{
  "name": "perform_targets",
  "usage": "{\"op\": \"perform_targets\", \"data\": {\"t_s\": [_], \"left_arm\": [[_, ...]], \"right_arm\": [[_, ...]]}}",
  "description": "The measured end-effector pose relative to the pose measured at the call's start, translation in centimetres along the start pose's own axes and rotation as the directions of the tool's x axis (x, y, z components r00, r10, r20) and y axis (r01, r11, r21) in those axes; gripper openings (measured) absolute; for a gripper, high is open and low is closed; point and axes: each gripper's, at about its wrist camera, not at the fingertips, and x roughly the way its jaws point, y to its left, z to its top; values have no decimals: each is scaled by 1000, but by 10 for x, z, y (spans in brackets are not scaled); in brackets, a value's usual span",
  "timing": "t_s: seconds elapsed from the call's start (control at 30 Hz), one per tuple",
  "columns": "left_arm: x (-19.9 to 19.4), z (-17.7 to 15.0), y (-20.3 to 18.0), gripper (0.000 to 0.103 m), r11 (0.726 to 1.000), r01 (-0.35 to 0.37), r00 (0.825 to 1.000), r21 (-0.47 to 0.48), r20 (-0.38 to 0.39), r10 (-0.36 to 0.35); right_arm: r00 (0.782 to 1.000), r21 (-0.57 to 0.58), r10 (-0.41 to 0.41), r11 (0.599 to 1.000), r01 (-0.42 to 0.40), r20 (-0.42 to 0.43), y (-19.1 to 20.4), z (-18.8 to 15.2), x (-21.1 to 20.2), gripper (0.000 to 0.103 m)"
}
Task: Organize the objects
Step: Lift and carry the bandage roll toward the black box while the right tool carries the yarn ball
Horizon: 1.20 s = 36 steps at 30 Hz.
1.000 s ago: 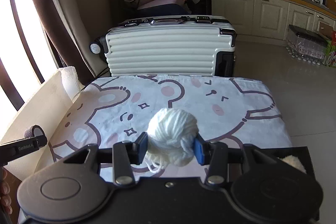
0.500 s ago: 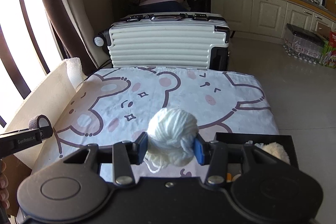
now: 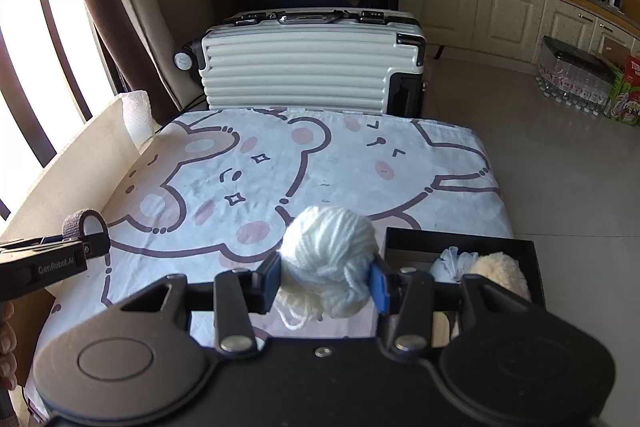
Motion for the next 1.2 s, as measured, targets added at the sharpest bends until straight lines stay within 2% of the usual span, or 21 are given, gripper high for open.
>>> {"op": "perform_targets", "data": {"t_s": [0.37,0.6,0.93,1.2], "left_arm": [[0,0,-16,28,999,37,999,37,-3,-37],[3,0,-34,28,995,92,996,46,2,-92],[7,-4,-86,28,977,194,981,88,-6,-195],[9,-7,-121,28,956,263,964,132,-10,-264]], "right_arm": [[1000,19,-17,1000,17,-23,-14,1,1,46],[998,45,-52,998,53,-23,-34,0,0,46],[994,110,-102,988,105,-29,-81,-9,-6,46],[993,190,-109,975,115,-42,-114,-17,-2,46]]}}
